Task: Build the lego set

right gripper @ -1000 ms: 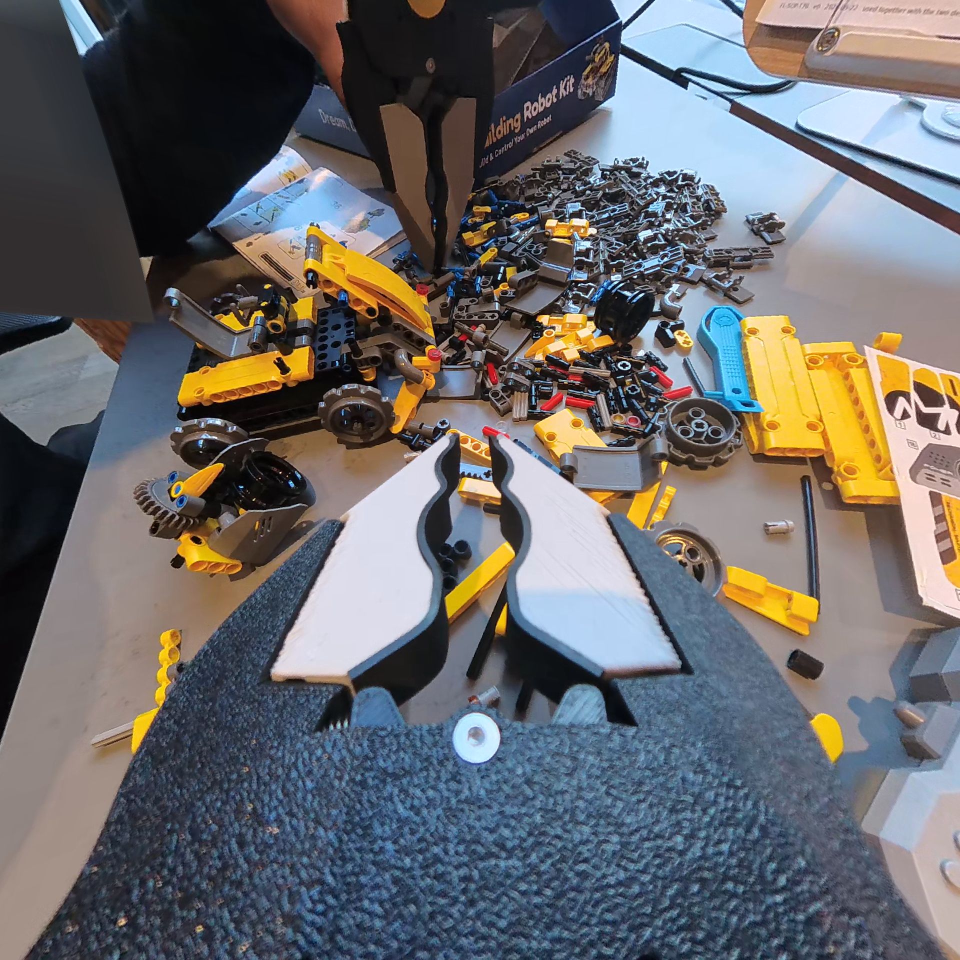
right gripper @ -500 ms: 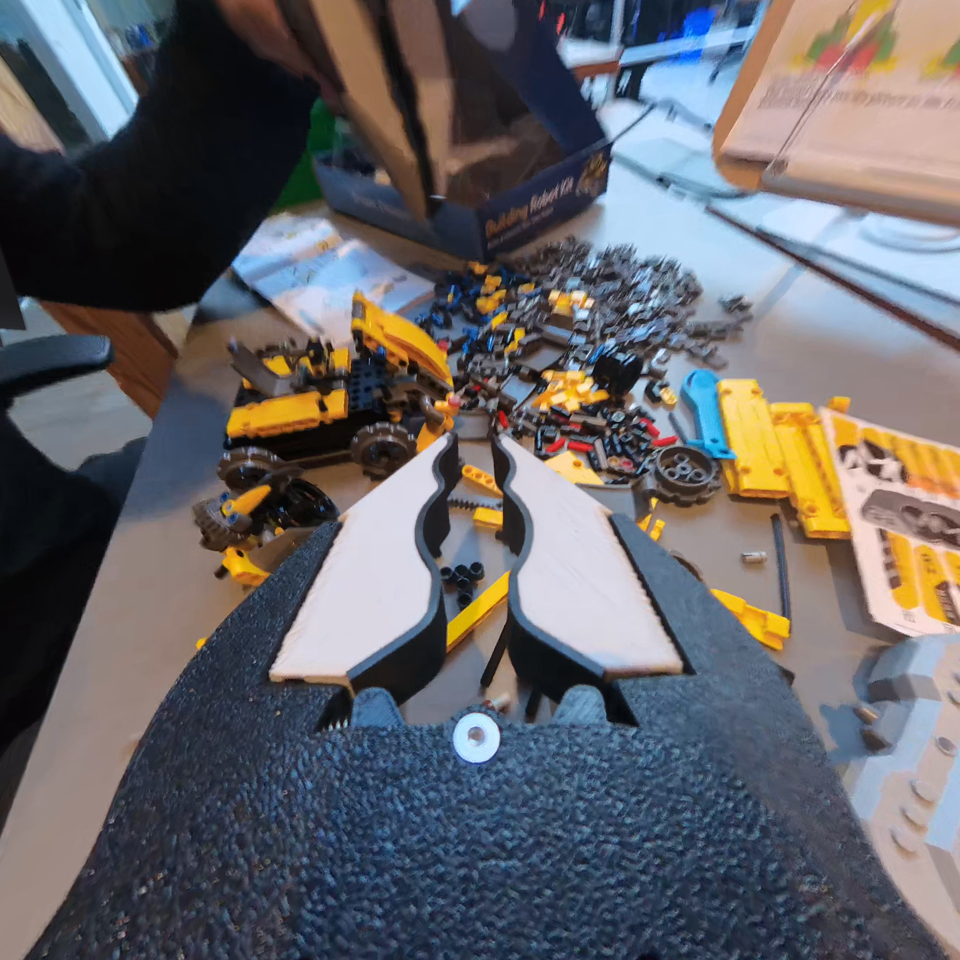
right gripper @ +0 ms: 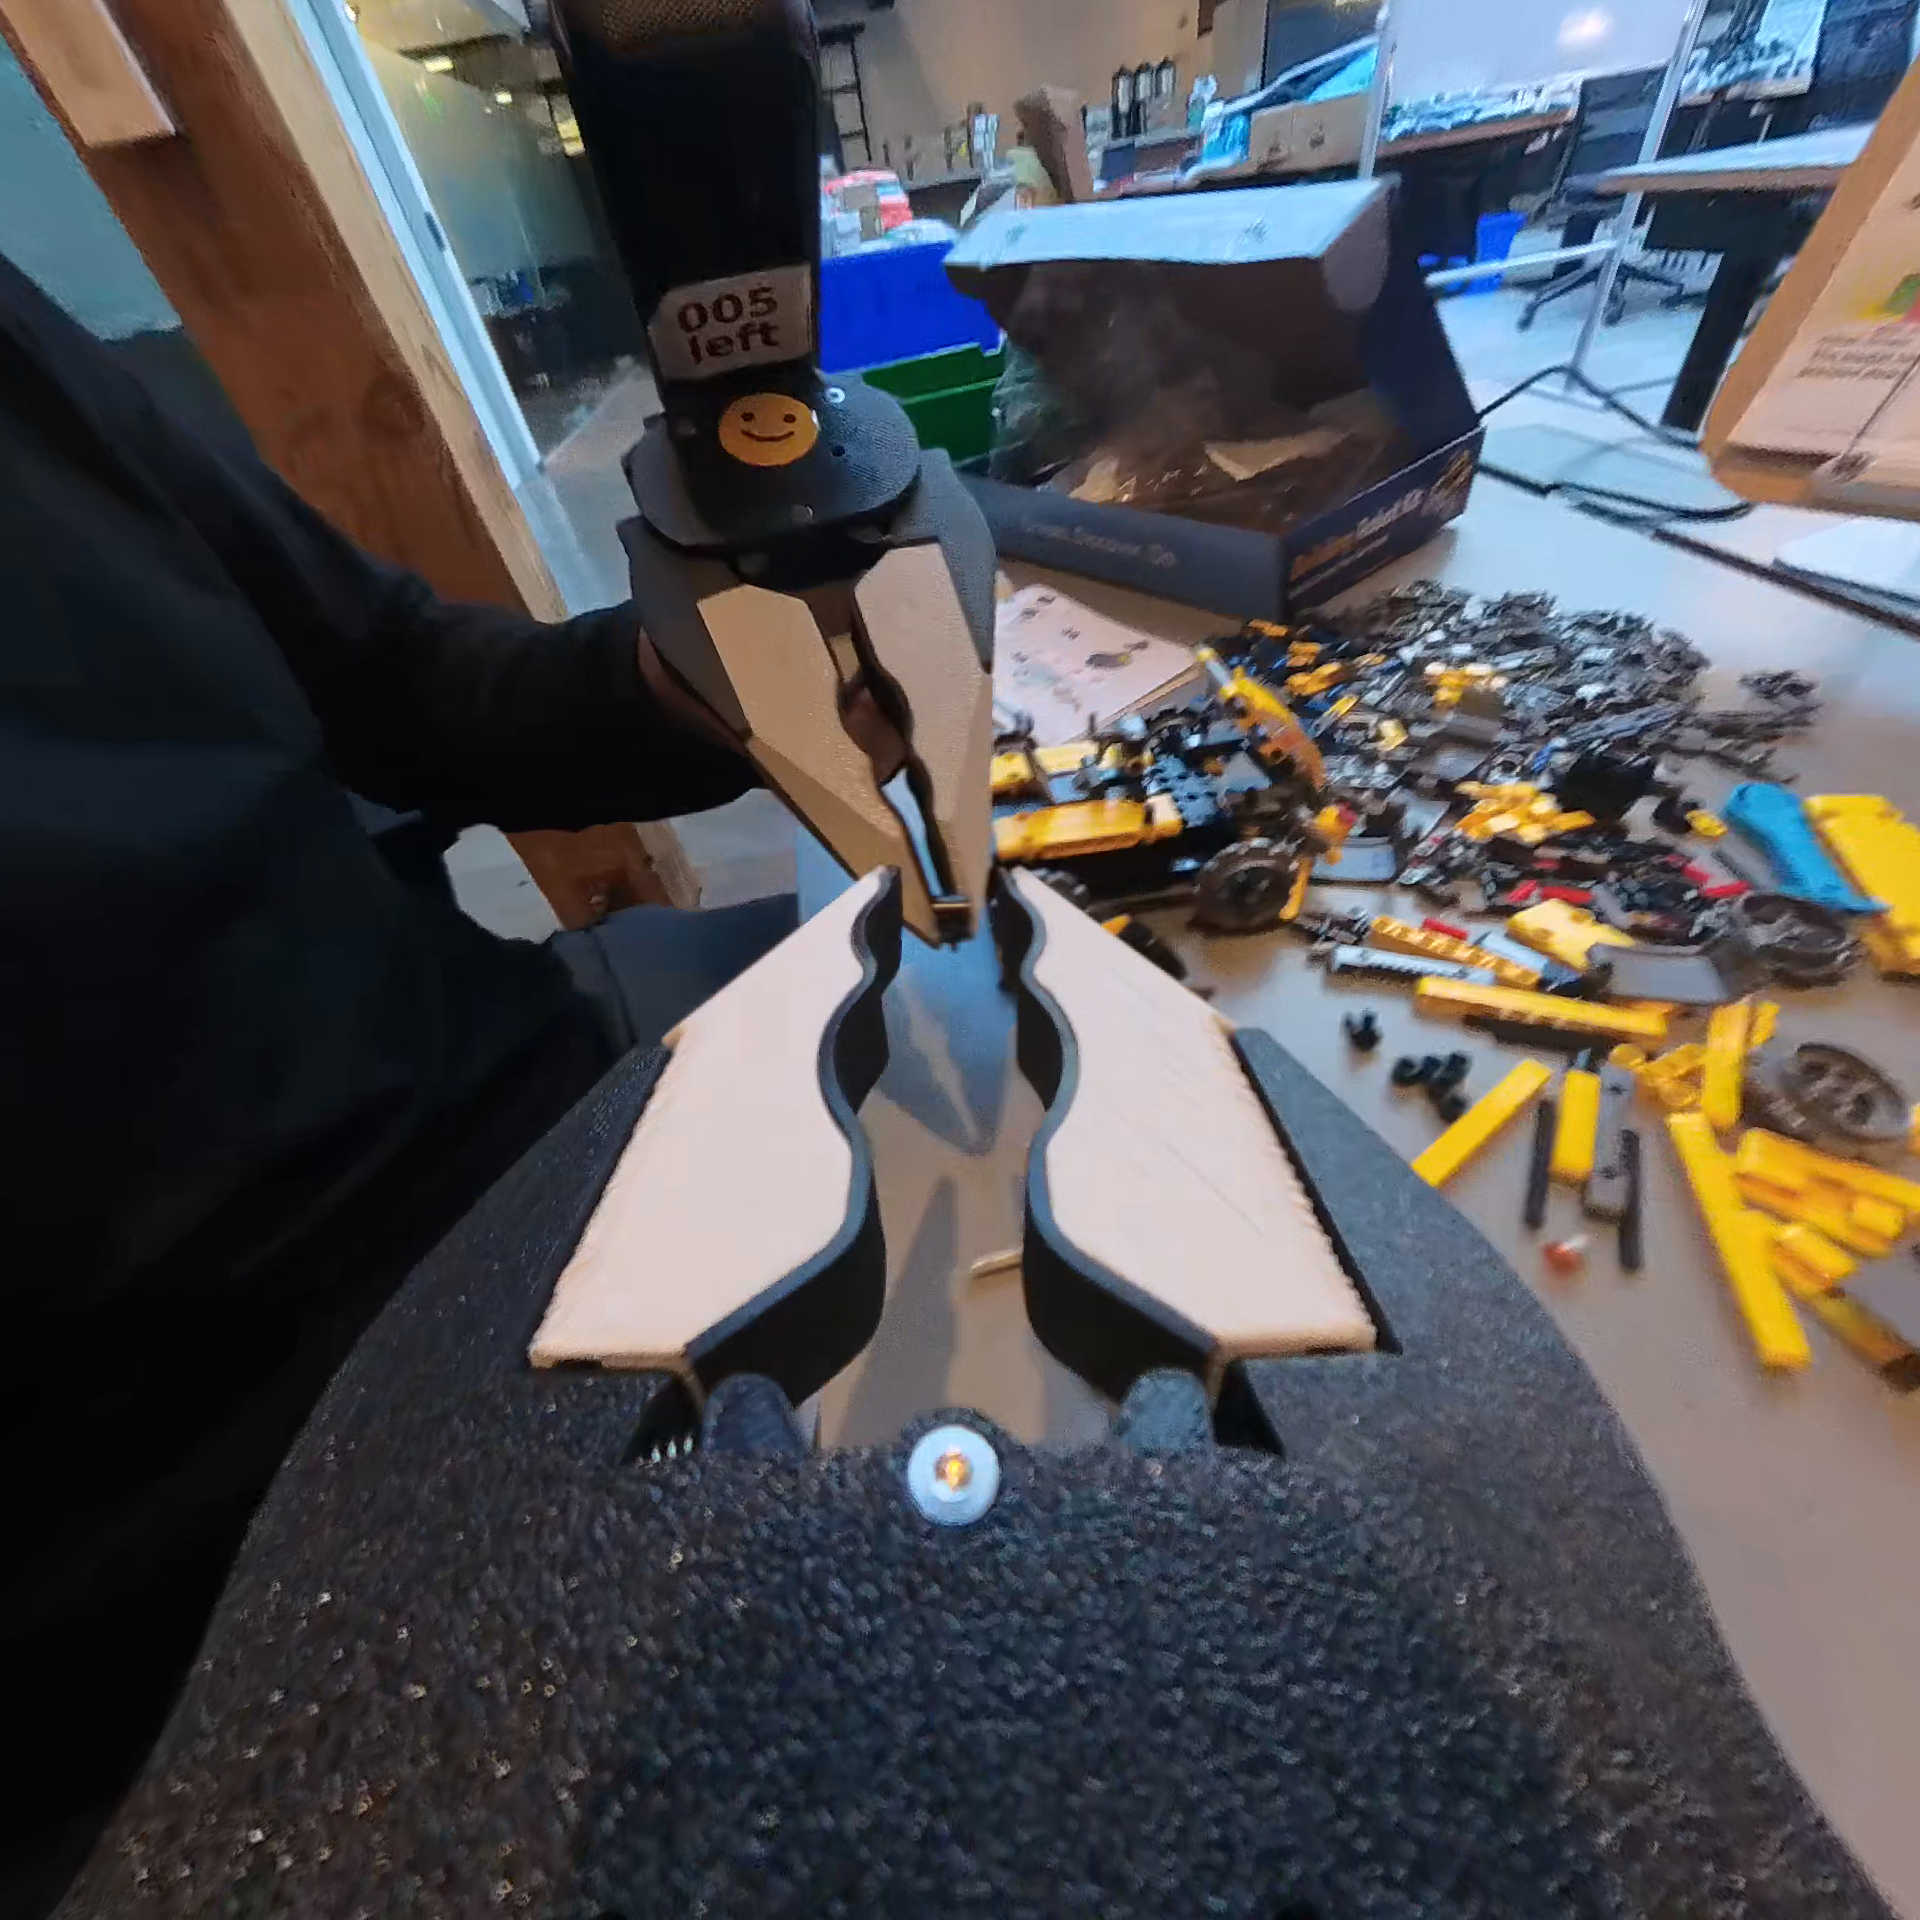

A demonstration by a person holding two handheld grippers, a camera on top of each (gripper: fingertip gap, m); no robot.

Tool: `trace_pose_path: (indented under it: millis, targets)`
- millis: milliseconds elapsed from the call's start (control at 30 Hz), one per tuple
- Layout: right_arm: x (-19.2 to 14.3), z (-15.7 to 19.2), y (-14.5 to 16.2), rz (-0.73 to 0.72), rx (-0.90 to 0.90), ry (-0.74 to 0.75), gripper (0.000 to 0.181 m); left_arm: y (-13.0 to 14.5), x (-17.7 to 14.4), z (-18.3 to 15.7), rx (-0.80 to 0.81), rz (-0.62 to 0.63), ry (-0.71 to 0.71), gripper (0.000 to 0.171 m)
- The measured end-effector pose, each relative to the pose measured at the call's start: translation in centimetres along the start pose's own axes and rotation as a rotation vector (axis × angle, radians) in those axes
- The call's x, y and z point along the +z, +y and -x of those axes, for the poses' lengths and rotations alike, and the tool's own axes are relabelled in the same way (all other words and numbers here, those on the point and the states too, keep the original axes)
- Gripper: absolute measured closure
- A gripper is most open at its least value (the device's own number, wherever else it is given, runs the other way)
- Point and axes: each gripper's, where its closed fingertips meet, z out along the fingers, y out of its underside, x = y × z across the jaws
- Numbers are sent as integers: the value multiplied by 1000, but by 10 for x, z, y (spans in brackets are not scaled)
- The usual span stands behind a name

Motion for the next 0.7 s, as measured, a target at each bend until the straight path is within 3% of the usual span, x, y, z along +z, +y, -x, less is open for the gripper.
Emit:
trace_pose_path:
  millis: [233,600,700]
  targets:
    - [-4,32,21,7,25,27,163,-3,8,-31,64,-96,-28,171]
    - [2,39,27,11,56,5,165,1,6,-44,72,-130,-22,171]
    - [4,39,30,19,62,-9,173,3,8,-42,85,-125,-40,171]
